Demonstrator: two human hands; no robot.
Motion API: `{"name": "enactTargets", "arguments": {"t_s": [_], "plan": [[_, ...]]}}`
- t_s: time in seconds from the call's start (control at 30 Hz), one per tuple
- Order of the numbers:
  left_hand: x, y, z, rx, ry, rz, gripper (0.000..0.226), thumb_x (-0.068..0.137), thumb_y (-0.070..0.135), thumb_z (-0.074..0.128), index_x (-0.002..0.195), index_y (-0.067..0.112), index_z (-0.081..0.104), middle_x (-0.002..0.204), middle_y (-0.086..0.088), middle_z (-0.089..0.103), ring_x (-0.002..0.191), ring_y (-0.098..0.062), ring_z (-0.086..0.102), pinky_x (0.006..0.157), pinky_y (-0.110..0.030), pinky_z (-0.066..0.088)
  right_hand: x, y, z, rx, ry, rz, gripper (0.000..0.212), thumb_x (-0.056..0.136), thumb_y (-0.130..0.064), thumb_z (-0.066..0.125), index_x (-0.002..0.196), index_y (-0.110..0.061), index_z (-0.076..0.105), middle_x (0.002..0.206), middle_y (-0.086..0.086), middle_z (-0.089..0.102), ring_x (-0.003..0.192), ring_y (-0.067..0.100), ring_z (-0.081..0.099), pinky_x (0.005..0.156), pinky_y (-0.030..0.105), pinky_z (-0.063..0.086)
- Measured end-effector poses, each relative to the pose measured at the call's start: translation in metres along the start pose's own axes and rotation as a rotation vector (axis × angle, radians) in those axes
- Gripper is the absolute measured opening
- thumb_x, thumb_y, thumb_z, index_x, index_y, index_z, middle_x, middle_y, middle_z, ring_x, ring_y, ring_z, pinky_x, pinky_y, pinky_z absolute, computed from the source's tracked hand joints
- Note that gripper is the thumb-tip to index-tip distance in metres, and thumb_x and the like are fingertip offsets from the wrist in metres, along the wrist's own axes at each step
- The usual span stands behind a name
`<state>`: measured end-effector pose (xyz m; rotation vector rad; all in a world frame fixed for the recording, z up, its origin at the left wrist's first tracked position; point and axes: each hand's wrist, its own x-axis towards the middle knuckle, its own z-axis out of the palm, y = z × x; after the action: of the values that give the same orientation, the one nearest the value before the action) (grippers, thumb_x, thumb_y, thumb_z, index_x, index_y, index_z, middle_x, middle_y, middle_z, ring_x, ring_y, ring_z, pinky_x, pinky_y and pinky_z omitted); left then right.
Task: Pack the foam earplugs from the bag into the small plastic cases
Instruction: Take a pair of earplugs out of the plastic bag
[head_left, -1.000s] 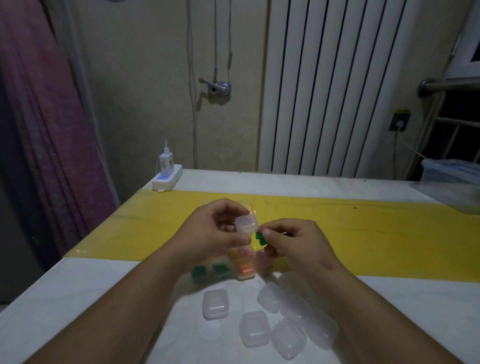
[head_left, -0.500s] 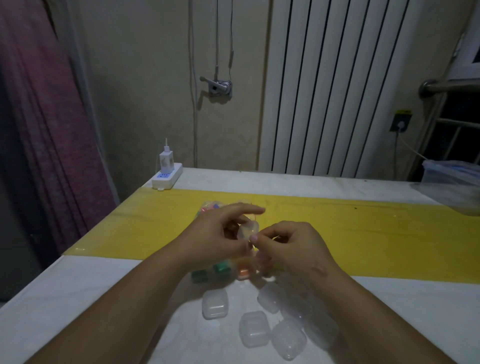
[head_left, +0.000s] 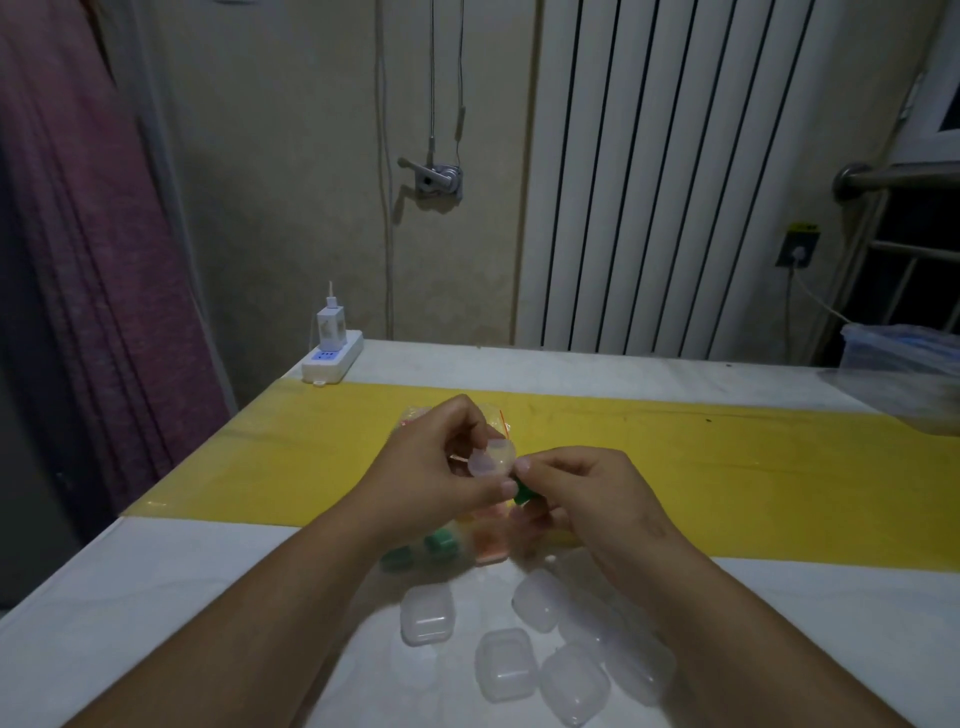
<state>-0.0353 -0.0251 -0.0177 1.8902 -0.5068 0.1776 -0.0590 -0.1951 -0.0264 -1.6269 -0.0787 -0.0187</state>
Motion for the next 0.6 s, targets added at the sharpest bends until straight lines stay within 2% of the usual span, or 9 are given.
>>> {"name": "enactTargets", "arguments": {"t_s": [0.03,0.13,0.23,0.3,0.37,0.47,0.6], "plan": [[-0.0009,0.0002,0.0002,-0.013,-0.023,0.012,0.033,0.071,-0.002,0.081,0.085,0.008,0.053,0.097,-0.004,0.069,0.081,-0.012,0.067,0.06,-0.022,0.055,0.0006,0.0002,-0.0004,0.005,0.016,-0.006,0.017,0.089,-0.016,0.069,0.082,-0.002,0.077,0.074,0.025,0.064,0.061,0.028,0.058,0.071,0.057,0.055],[-0.0002,-0.0024,0.0,0.029,-0.045,0.015,0.032,0.07,0.006,0.084,0.085,0.014,0.057,0.095,-0.004,0.07,0.088,-0.02,0.068,0.066,-0.03,0.059,0.0005,-0.0004,-0.0008,0.0,0.044,-0.008,0.017,0.089,-0.015,0.068,0.083,-0.002,0.077,0.067,0.02,0.063,0.054,0.023,0.058,0.074,0.061,0.055],[0.0024,-0.0033,-0.0017,0.114,0.076,-0.015,0.037,0.063,0.019,0.09,0.08,0.015,0.058,0.086,-0.006,0.069,0.075,-0.021,0.065,0.056,-0.027,0.057,0.0001,-0.0007,-0.0009,0.016,0.045,0.007,0.023,0.091,-0.018,0.066,0.082,0.001,0.075,0.067,0.018,0.059,0.062,0.031,0.059,0.073,0.057,0.055],[0.0036,-0.0029,-0.003,0.146,0.103,-0.026,0.04,0.059,0.02,0.092,0.078,0.014,0.058,0.083,-0.007,0.069,0.066,-0.015,0.061,0.052,-0.028,0.056,-0.0012,-0.0013,-0.0004,0.027,0.024,0.02,0.028,0.091,-0.022,0.066,0.082,0.003,0.074,0.067,0.018,0.057,0.064,0.031,0.057,0.07,0.051,0.053],[0.0019,-0.0013,-0.0029,0.143,0.065,-0.017,0.041,0.058,0.016,0.092,0.08,0.011,0.058,0.082,-0.007,0.069,0.062,-0.007,0.059,0.051,-0.022,0.053,-0.0024,-0.0017,0.0007,0.016,-0.012,0.017,0.031,0.09,-0.026,0.068,0.083,0.003,0.074,0.069,0.019,0.059,0.064,0.029,0.057,0.069,0.048,0.053],[0.0005,-0.0015,-0.0015,0.068,-0.004,0.01,0.034,0.067,0.01,0.087,0.087,0.007,0.06,0.081,0.002,0.069,0.071,-0.012,0.066,0.059,-0.026,0.056,-0.001,-0.0001,-0.0001,-0.013,-0.009,0.002,0.029,0.089,-0.029,0.068,0.082,-0.001,0.075,0.074,0.022,0.064,0.065,0.03,0.061,0.066,0.044,0.055],[0.0009,-0.0026,0.0001,0.051,0.02,0.024,0.023,0.075,0.008,0.081,0.088,0.003,0.063,0.083,0.001,0.071,0.079,-0.02,0.069,0.063,-0.031,0.059,0.0025,0.0026,-0.0022,-0.003,0.035,0.005,0.027,0.091,-0.026,0.067,0.083,-0.002,0.076,0.073,0.02,0.065,0.064,0.032,0.063,0.072,0.054,0.056]]}}
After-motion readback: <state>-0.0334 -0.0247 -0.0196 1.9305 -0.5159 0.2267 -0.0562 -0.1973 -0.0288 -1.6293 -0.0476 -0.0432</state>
